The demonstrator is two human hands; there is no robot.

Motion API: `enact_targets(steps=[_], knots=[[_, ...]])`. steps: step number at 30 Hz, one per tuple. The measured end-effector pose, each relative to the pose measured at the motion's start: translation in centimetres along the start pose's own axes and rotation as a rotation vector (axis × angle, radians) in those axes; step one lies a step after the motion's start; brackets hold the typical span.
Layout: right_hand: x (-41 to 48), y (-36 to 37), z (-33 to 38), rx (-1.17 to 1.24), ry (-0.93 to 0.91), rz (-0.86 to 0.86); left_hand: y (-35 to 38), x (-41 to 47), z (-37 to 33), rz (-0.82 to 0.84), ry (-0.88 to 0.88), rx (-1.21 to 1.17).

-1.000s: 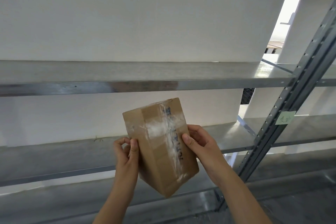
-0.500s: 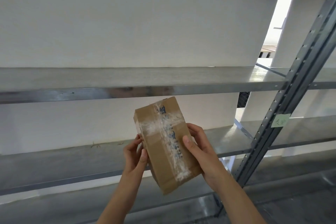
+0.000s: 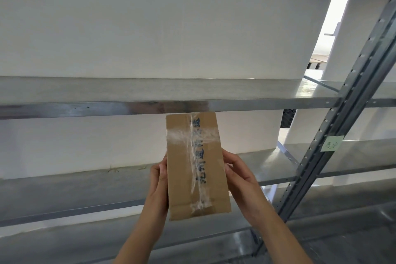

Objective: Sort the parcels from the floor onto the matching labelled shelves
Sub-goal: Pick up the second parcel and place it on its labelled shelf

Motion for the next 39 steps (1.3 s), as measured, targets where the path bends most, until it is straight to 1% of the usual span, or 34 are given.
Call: enact_targets(steps=[3,5,7,9,15,19,23,27,30,36,39], knots=[[0.2,-0.4,-0.3,0.017,0.035,0.067,-0.4,0.3,-0.1,-0.001,0.028,0.035],[0.4,-0.5,-0.3,0.013,0.038,0.088,-0.5,0.6,0.2,-0.005,0.010,0.025],[0.6,-0.5,-0.2,0.006,0.034,0.088,-0.4,0.7,0.5,-0.003,-0.048,-0.025],[0.8,-0.6,-0.2,-0.025,0.028,0.082,-0.3,0.8,0.8,-0.009,-0.107,-0.060],[1.4,-0.4,-0.6,-0.186,0.013,0.037,-0.2,0.7,1.3,-0.037,-0.235,-0.012],[1.7,0.1,-0.7,-0.237,0.042,-0.038,0.2,1.1,0.8,-0.081,-0.312,-0.034],[1.9,0.3,-0.4,-0.235,0.045,-0.102,0.7,1.1,-0.3,-0.037,-0.234,-0.014],[2.3,0.6,-0.2,-0.243,0.046,-0.111,1.0,0.9,-0.7,0.029,-0.152,-0.026],[2.4,0.8,-0.1,-0.226,0.068,-0.130,1.1,1.1,-1.0,0.033,-0.140,-0.049],[1.9,0.9,-0.9,-0.155,0.147,-0.176,1.1,1.2,-0.9,0.063,-0.130,0.015],[1.9,0.8,-1.4,-0.154,0.153,-0.171,1.0,0.9,-0.4,0.075,-0.124,0.041]])
Point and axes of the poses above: each hand's wrist, its own x-axis towards the middle knuckle, its own y-axis out of the palm, z = x × y, the point moved 3 cm from there along x, towards the middle knuckle, and after that the axes turned 12 degrees about x, right-handed, at the moved point
